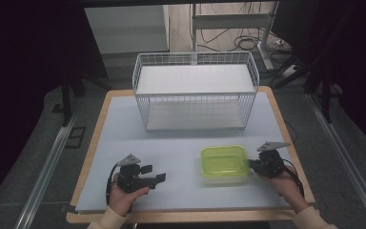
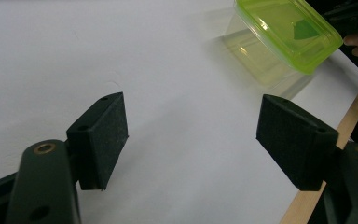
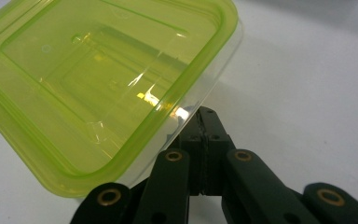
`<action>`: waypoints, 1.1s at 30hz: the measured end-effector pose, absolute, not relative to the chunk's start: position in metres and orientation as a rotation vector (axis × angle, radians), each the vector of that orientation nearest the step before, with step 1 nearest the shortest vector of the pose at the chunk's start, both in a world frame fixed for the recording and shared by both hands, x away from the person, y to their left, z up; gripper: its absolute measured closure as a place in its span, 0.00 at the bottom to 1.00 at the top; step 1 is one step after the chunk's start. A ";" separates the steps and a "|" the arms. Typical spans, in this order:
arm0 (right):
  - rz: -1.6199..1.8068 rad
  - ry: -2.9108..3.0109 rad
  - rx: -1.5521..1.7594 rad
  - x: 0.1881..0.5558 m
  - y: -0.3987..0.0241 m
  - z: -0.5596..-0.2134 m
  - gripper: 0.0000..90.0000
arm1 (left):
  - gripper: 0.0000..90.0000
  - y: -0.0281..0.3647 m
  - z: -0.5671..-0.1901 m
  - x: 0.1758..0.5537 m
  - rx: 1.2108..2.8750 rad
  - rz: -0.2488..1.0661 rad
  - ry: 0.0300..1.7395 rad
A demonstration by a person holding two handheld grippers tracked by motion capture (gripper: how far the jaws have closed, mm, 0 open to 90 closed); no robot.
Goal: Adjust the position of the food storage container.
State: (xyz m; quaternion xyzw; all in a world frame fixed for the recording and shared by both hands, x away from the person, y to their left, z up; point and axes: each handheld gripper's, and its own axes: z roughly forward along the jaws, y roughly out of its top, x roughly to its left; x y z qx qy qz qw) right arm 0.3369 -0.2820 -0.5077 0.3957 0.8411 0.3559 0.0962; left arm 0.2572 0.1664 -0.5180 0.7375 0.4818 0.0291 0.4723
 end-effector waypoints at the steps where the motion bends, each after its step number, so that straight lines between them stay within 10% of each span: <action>1: 1.053 2.493 1.167 0.337 -0.280 -0.507 1.00 | 0.27 0.166 -0.518 0.257 1.806 0.071 1.179; 33: 1.029 2.587 1.026 0.336 -0.202 -0.513 1.00 | 0.27 0.172 -0.518 0.258 1.794 0.072 1.188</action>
